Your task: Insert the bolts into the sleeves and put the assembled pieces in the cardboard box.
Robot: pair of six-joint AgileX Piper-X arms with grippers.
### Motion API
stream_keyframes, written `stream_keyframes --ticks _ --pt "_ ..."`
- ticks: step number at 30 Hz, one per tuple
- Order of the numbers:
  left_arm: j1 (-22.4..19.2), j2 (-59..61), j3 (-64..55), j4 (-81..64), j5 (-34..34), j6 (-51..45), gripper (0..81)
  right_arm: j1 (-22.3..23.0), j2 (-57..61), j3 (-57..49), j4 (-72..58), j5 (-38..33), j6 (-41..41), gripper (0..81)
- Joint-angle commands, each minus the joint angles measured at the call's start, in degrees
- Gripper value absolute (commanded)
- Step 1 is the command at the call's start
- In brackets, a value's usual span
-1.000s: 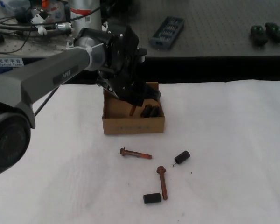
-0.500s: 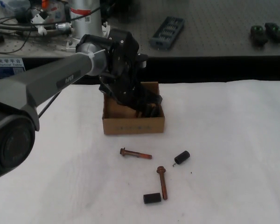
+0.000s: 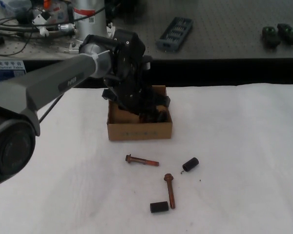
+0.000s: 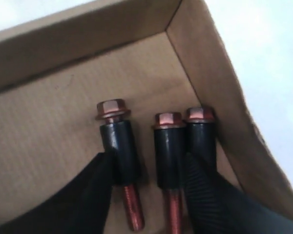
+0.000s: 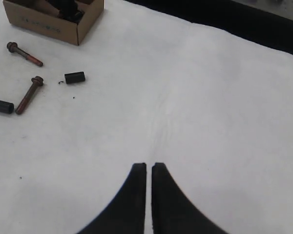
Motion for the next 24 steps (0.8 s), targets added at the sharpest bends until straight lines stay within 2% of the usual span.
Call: stream_keyframes --ticks 1,3,6,9,13,16,19,24 --pt "0.43 -5.65 -0.80 4.88 -0.53 -2.70 27.0 -0.25 0.36 -0.14 -5.72 -6.95 -3.70 3.7" --pt "1.20 -8.40 -0.80 7.67 -2.36 -2.70 18.9 -0.25 2.33 -0.14 -7.99 -11.12 -4.45 3.7" --pt "3.27 -12.87 -0.80 12.29 -2.58 -6.05 7.8 -0.25 7.31 -0.26 -11.09 -13.73 -5.86 3.7" --pt "5.61 -16.71 -0.53 16.59 -2.58 -7.42 0.1 -0.25 13.86 -1.28 -15.94 -17.54 -8.48 3.7" --pt "8.43 -22.25 2.59 18.61 -2.58 -6.75 0.6 -0.83 26.39 -6.11 -19.04 -23.45 -12.61 3.7" --pt "9.48 -27.42 8.24 18.60 -2.58 -5.28 0.6 -2.63 37.63 -12.30 -19.11 -31.13 -15.95 3.7" --pt "9.63 -33.19 17.96 16.64 -2.58 -5.22 0.6 -4.28 48.05 -18.43 -19.16 -33.69 -17.44 3.7" --pt "9.63 -46.52 39.97 2.47 -2.10 -7.91 0.6 -4.72 61.27 -28.63 -19.26 -34.38 -20.81 1.6"
